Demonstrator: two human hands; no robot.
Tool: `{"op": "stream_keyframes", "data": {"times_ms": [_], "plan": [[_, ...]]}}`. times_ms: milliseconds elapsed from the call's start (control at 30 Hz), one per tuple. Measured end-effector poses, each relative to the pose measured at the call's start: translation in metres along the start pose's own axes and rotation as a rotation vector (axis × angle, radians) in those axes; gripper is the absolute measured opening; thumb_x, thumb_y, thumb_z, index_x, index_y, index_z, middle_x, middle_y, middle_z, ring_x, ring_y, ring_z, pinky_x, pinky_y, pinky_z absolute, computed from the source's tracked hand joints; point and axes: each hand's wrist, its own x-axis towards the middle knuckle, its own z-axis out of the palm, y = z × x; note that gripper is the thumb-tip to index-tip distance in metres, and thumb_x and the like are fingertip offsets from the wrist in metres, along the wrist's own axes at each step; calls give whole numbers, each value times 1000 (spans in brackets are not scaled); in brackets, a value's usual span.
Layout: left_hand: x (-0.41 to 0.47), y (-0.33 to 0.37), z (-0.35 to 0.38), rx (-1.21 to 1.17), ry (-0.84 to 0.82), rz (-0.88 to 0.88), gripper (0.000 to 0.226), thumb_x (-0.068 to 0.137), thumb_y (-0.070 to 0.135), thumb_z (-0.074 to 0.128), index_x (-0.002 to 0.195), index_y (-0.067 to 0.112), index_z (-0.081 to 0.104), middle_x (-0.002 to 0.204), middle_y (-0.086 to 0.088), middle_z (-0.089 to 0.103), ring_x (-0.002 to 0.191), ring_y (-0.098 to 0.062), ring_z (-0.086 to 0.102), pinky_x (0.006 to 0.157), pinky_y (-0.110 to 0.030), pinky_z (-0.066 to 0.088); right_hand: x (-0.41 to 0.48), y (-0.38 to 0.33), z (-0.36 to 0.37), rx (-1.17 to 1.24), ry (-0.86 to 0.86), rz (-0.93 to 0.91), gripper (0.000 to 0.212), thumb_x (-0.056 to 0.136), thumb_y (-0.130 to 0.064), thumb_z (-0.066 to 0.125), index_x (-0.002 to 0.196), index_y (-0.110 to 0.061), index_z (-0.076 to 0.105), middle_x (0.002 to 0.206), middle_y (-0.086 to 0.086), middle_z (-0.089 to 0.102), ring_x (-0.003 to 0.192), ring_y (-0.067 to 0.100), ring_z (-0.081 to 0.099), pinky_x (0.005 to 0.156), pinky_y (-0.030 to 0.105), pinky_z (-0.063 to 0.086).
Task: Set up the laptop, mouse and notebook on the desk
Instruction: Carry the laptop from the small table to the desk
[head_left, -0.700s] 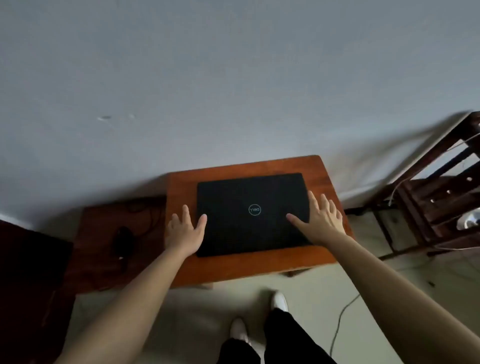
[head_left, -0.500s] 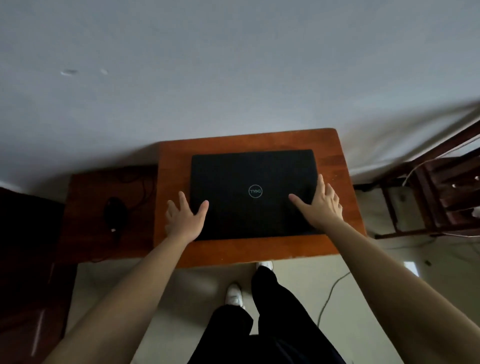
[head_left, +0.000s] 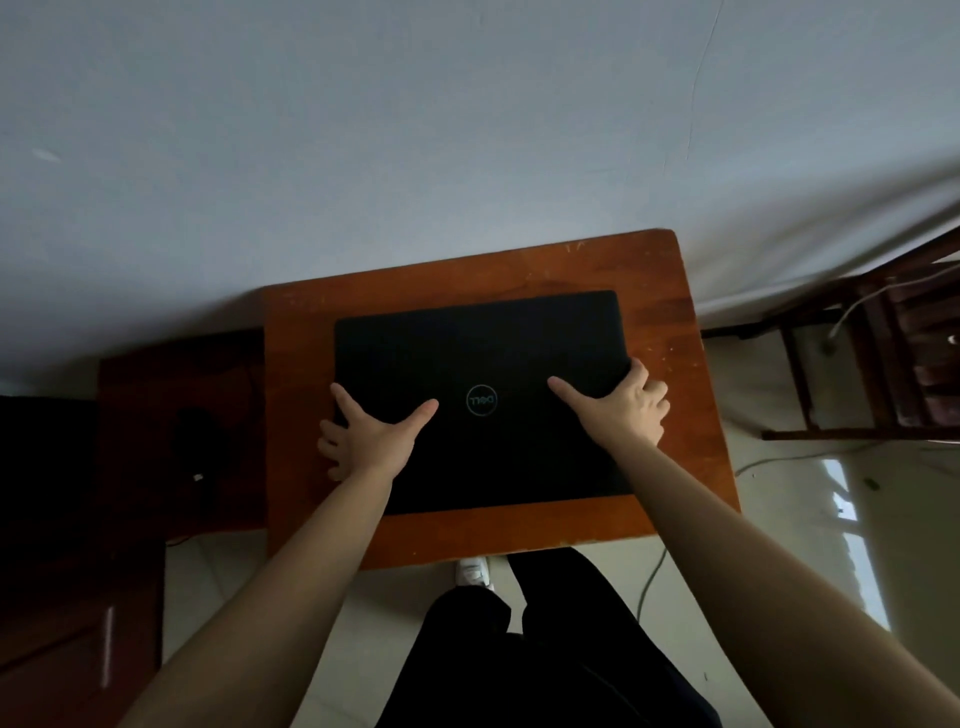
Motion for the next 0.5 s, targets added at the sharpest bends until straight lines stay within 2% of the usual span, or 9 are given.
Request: {"op": "stream_keyframes", "data": {"times_ms": [100, 200, 267, 400, 500], "plan": [[0, 1, -3, -2, 35, 10, 136, 55, 82, 74, 154, 41, -9, 162, -12, 13, 147, -39, 13, 112, -67, 23, 2, -2, 1, 11, 0, 27, 130, 52, -89, 69, 153, -26, 18, 148, 12, 33, 137, 36, 34, 106, 56, 41], [1, 4, -6, 18, 28, 18, 137, 51, 88, 69, 154, 42, -10, 162, -12, 11, 147, -39, 13, 112, -68, 24, 3, -4, -2, 13, -22, 29, 130, 53, -86, 73, 154, -26, 16, 148, 14, 32, 137, 37, 33, 107, 56, 41], [1, 8, -4, 50, 10, 29, 143, 47, 91, 68, 153, 42, -15, 163, -14, 5, 147, -41, 8, 112, -68, 19, 1, -4, -4, -23, -56, 12, 136, 52, -85, 75, 156, -28, 8, 149, 14, 29, 137, 37, 31, 108, 56, 39], [-1, 9, 1, 96, 11, 62, 147, 47, 89, 71, 152, 39, -19, 163, -14, 1, 148, -43, 4, 112, -70, 15, -7, -7, 0, -163, -127, -5, 161, 41, -83, 81, 155, -29, -19, 154, 16, 16, 140, 39, 25, 110, 56, 32], [-1, 12, 0, 120, 29, 69, 146, 48, 87, 72, 153, 37, -16, 162, -16, 4, 147, -42, 8, 112, -69, 18, -7, -13, 2, -198, -139, 27, 168, 36, -81, 84, 153, -27, -25, 158, 18, 11, 143, 40, 22, 111, 58, 30]]}}
